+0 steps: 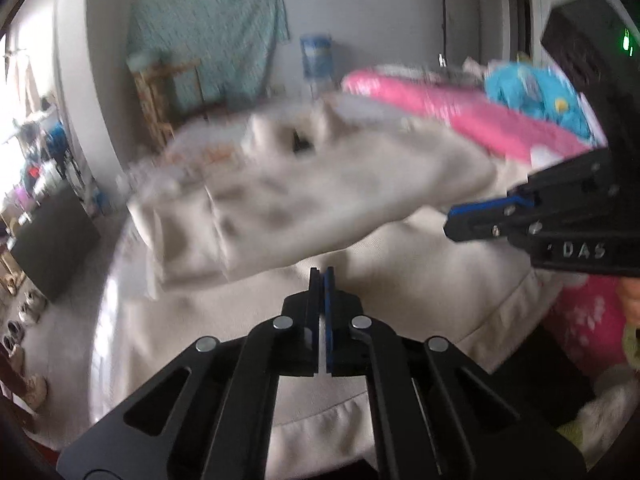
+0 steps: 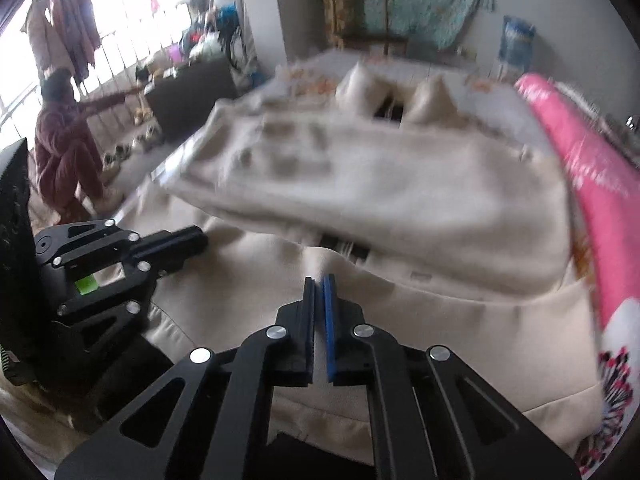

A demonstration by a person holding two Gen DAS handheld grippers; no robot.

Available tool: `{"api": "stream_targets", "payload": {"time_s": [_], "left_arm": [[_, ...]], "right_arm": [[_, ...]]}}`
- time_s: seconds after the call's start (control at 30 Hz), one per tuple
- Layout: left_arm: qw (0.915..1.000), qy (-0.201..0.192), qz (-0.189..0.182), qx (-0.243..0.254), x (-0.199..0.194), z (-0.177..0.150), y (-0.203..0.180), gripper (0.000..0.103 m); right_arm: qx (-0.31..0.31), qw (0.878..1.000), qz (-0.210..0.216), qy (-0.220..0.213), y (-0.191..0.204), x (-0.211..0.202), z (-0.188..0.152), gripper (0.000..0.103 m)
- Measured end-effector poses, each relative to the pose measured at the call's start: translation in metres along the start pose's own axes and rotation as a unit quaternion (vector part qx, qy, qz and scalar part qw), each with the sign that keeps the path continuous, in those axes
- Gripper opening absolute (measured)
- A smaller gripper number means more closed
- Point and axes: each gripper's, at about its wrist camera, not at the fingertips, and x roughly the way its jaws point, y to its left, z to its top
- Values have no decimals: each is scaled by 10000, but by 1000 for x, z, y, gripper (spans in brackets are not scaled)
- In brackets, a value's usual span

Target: Fold large clothes

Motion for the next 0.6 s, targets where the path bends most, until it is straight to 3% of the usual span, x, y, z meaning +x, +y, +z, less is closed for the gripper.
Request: {"api": "stream_targets", "payload": {"time_s": [0.2,0.33,0.47,0.6], "left_arm": [[9995,224,10,-214,30,-2,7,1],[9998,17,131,-157,23,0,7,1],[9988,394,138,-264,52,-16,8,2],[9981,402,-5,-457,47,-18,17,6]], "right_arm": [[315,9993,31,174,-11,32,4,3],[187,9998,-86,37,-5,27,8,3],[43,9993,-252,277,-1,55,-2,3],[-129,9991,-361,202,4,54,-4,3]]}}
